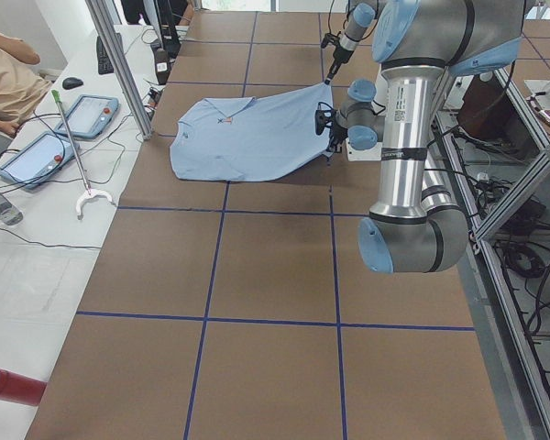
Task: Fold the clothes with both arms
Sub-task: 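Lift the hem with both grippers and fold it toward the collar, then lay the hem down near the collar and open both grippers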
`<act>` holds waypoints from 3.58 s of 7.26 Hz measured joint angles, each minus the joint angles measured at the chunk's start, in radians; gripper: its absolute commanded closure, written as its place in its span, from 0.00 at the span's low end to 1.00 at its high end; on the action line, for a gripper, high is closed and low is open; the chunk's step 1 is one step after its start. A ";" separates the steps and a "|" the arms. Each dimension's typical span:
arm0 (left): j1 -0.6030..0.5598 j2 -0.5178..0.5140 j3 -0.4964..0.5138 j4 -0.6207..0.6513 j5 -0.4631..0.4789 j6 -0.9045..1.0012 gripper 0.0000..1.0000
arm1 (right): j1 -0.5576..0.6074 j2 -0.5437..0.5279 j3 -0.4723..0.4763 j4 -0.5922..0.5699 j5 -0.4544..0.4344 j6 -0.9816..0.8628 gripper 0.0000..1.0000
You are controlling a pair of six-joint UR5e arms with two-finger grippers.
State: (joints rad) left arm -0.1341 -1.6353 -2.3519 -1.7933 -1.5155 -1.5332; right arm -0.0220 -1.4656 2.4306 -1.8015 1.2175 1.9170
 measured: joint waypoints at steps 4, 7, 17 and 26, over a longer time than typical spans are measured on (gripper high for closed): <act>-0.223 -0.227 -0.077 0.291 -0.159 0.217 1.00 | 0.244 0.201 0.035 -0.191 0.190 -0.246 1.00; -0.484 -0.374 0.145 0.307 -0.244 0.439 1.00 | 0.518 0.310 -0.121 -0.189 0.313 -0.450 1.00; -0.716 -0.682 1.010 -0.173 -0.243 0.592 1.00 | 0.825 0.625 -1.054 0.381 0.361 -0.631 1.00; -0.659 -0.713 1.241 -0.378 -0.201 0.615 1.00 | 0.802 0.651 -1.196 0.469 0.350 -0.636 1.00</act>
State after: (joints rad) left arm -0.7929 -2.3480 -1.1106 -2.1712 -1.7165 -0.9179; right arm 0.7799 -0.8151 1.2343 -1.3321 1.5674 1.2814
